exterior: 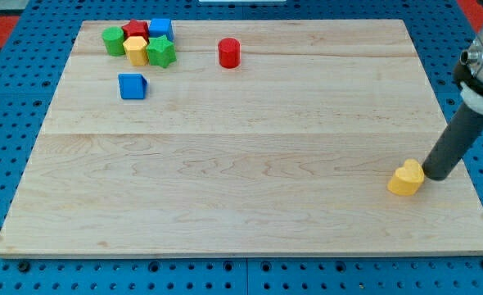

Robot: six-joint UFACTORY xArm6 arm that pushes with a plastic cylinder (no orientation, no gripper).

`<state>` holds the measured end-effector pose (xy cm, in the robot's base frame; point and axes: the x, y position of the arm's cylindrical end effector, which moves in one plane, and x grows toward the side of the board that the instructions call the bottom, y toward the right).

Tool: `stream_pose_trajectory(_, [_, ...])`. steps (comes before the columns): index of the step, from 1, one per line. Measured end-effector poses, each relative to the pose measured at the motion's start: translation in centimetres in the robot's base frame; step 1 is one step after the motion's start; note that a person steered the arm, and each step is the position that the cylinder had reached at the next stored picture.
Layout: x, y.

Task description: Push the blue triangle to the downside of the red circle

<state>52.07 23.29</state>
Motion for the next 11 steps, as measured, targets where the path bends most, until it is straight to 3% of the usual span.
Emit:
stream_pose_trajectory(1, [1.1,-4.0])
stream_pose_trajectory(2, [-4.0,-3.1])
stream_pose_trajectory(4, [-6.8,-30.7])
stream_pose_trajectory(5, [-11.2,-41.1])
stream_pose_trajectory(6, [-18.1,-45.3])
stream_pose_trajectory(7, [-19.6,-44.3])
stream_pose_trajectory(8, [-15.8,-36.0])
stream_pose_trajectory(9, [-14.6,-27.4])
stream_pose_trajectory(11, [-10.9,-31.2])
